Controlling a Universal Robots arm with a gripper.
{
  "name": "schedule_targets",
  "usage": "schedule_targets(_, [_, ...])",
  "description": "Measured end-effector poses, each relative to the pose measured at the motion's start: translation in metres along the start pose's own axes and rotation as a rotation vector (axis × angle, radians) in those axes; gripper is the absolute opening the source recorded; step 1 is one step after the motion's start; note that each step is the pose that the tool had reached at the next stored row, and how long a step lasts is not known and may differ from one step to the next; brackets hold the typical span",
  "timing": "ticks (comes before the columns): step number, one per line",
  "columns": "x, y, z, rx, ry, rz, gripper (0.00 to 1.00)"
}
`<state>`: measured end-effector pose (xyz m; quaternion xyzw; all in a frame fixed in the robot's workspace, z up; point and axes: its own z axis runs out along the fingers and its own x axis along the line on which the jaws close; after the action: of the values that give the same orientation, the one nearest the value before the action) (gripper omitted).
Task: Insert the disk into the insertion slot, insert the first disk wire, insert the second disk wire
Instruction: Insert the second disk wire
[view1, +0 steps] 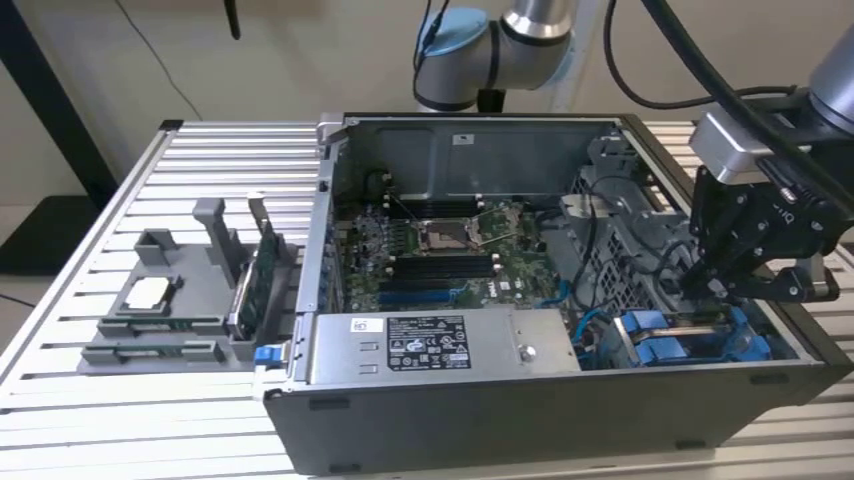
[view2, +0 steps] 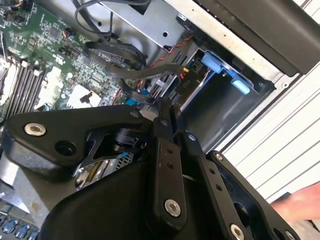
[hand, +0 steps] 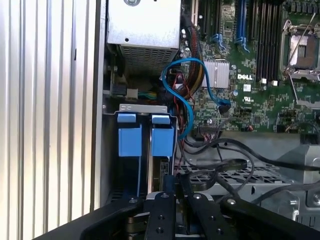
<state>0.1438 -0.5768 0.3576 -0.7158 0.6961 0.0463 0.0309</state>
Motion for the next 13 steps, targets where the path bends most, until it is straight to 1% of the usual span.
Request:
schedule_targets(5, [0.0013, -0.0004, 0.0052, 0.0002, -0.0002, 0.001, 0.16])
schedule_targets(10, [0.0023, -0.0024, 0.0087, 0.0004, -0.002, 0.001, 0.16])
schedule_targets(13, [0.0041, -0.0034, 0.0105, 0.0006, -0.0027, 0.003, 0.16])
